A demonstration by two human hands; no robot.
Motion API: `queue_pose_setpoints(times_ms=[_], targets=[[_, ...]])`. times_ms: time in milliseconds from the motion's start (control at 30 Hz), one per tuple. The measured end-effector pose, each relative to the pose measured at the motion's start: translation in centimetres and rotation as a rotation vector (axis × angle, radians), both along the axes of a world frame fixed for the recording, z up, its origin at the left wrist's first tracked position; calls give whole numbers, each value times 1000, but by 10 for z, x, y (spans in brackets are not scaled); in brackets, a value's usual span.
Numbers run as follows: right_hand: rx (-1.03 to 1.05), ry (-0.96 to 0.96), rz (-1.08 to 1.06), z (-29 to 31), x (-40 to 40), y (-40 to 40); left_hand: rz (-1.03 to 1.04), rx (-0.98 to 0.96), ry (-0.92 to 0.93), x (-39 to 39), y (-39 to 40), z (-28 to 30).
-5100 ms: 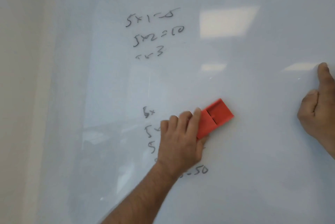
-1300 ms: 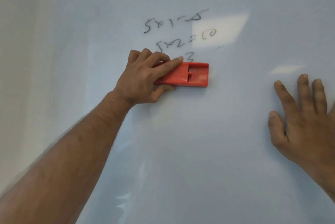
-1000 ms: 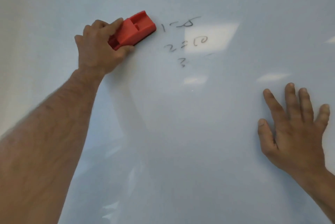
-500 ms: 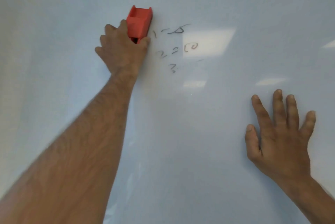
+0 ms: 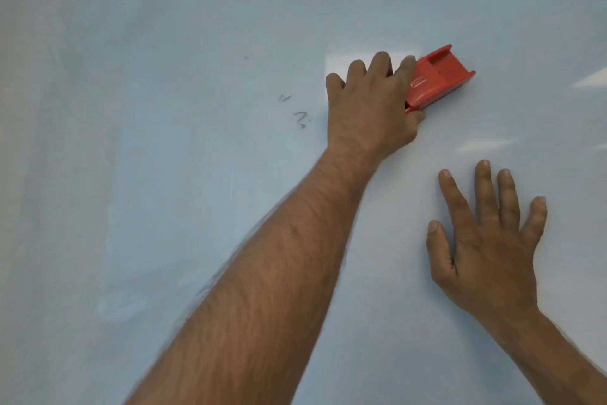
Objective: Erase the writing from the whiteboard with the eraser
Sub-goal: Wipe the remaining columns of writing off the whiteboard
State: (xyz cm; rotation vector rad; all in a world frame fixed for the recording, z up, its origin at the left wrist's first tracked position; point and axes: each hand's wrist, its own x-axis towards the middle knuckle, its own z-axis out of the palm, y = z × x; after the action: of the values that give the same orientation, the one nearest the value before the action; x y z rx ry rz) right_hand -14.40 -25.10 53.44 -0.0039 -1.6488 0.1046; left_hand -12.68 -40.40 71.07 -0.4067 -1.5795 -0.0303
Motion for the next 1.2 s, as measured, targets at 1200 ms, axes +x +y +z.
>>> queue_pose_setpoints(times_ms=[1200], targets=[[17,58,-3,-4,-5,2,-16,184,-39,8,-25,-6]])
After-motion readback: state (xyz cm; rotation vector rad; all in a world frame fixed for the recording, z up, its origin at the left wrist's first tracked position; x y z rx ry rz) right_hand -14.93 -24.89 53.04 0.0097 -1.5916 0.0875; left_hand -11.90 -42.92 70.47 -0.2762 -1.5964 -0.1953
